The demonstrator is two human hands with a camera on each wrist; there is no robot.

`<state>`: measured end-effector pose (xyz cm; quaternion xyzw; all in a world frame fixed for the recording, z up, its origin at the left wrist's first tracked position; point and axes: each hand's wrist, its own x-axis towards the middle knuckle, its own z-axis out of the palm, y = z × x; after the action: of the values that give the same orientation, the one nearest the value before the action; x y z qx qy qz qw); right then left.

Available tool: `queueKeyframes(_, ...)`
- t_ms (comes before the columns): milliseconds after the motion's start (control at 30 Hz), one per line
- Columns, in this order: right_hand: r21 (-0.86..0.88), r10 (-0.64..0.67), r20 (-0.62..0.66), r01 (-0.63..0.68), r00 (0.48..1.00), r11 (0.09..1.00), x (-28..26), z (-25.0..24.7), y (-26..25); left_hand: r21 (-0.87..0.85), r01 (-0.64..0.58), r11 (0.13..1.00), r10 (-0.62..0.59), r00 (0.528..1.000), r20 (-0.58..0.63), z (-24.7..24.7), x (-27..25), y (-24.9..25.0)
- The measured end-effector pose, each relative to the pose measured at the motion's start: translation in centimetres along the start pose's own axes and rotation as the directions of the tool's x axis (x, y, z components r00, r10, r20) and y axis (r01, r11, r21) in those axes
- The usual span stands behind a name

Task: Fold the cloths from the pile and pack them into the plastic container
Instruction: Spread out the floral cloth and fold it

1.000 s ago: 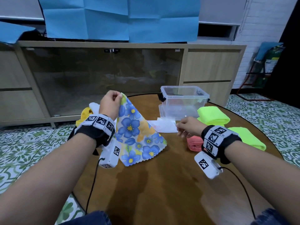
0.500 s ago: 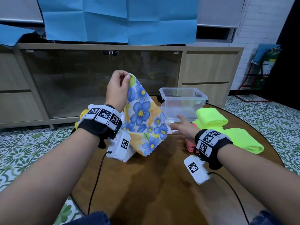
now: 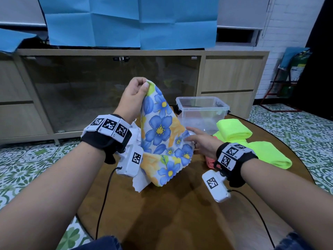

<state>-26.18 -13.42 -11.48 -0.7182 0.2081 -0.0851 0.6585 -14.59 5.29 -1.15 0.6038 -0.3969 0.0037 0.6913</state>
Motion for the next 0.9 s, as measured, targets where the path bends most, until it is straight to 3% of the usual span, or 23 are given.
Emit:
queueKeyframes(67, -0.021, -0.132, -0.145, 0.130, 0.981, 0.991, -0.1, -0.4, -1.1, 0.099, -0.022, 0.995, 0.031, 0.995, -0.094, -0.7, 0.4, -0.8)
queueKeyframes(133, -0.049, -0.269, -0.320, 0.268, 0.908, 0.962, -0.1, -1.5, -2.2, 0.213, -0.006, 0.977, 0.055, 0.972, -0.228, -2.0, 0.7, -2.0)
queueKeyframes(233, 0.028, -0.371, -0.422, 0.421, 0.827, 0.907, -0.6, -3.3, -3.6, 0.317, 0.080, 0.945, 0.040, 0.934, -0.354, -3.9, 0.7, -3.6)
queueKeyframes(367, 0.003, -0.447, -0.418, 0.494, 0.791, 0.870, -1.0, -3.9, -4.5, 0.417, 0.149, 0.897, 0.017, 0.929, -0.369, -4.5, 0.3, -4.8)
queueKeyframes(567, -0.332, -0.592, -0.355, 0.494, 0.724, 0.804, -0.1, -3.3, -4.3, 0.414, 0.187, 0.891, 0.004, 0.908, -0.419, -4.8, 0.3, -4.8)
queueKeyframes(900, -0.364, -0.662, -0.433, 0.553, 0.612, 0.750, 0.0, -3.6, -5.1, 0.367, 0.141, 0.920, 0.014, 0.921, -0.390, -4.8, 0.2, -5.0)
